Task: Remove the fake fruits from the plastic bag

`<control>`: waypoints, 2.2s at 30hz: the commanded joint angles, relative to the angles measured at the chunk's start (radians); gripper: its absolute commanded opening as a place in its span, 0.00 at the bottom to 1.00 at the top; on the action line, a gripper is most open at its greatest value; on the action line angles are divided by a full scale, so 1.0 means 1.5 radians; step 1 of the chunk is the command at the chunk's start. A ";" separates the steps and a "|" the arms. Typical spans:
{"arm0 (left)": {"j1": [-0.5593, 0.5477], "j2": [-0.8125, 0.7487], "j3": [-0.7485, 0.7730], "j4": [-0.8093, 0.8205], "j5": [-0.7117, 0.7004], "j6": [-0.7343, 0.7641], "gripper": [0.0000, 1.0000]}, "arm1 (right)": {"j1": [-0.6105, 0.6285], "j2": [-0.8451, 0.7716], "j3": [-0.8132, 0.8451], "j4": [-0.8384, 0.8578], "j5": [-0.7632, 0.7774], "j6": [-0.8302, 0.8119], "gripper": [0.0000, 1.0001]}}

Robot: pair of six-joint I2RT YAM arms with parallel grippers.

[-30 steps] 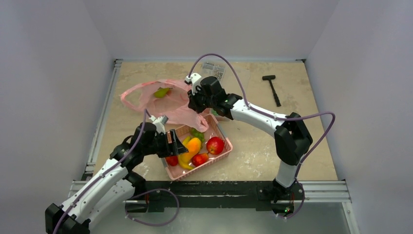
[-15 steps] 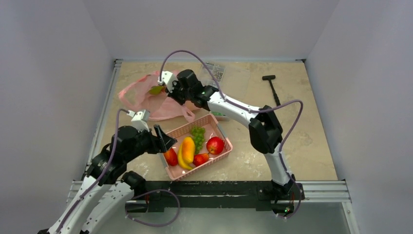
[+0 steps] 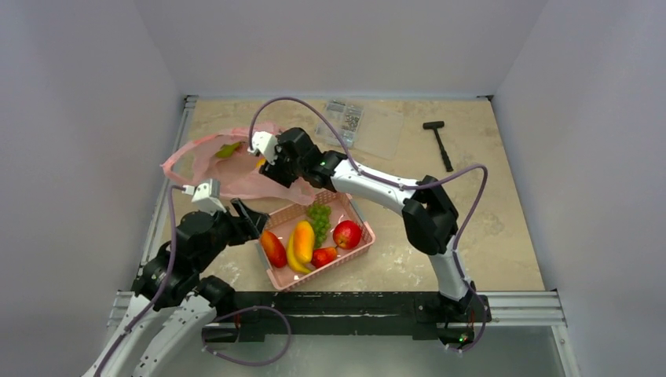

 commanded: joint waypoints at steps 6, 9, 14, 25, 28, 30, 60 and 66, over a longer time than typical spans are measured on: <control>-0.002 0.182 0.036 0.132 -0.115 -0.027 0.68 | -0.007 -0.102 -0.090 -0.040 0.142 0.256 0.06; 0.005 0.256 0.061 0.136 -0.143 -0.019 0.68 | -0.008 -0.136 -0.127 -0.040 0.124 0.277 0.00; 0.126 0.338 0.028 0.274 0.028 -0.010 0.62 | -0.008 -0.195 -0.199 -0.010 0.077 0.244 0.00; 0.185 0.584 0.000 0.499 0.032 -0.097 0.42 | -0.043 -0.195 -0.204 0.012 -0.023 0.244 0.00; 0.195 0.630 -0.006 0.560 -0.013 -0.136 0.41 | -0.060 -0.194 -0.195 0.010 -0.038 0.245 0.00; 0.203 0.644 -0.004 0.580 -0.033 -0.144 0.41 | -0.068 -0.190 -0.190 0.008 -0.044 0.242 0.00; 0.241 0.937 0.160 0.683 0.224 -0.178 0.73 | -0.089 -0.186 -0.182 0.019 -0.082 0.220 0.00; 0.238 0.978 0.175 0.684 0.287 -0.187 0.88 | -0.095 -0.184 -0.188 0.024 -0.081 0.215 0.00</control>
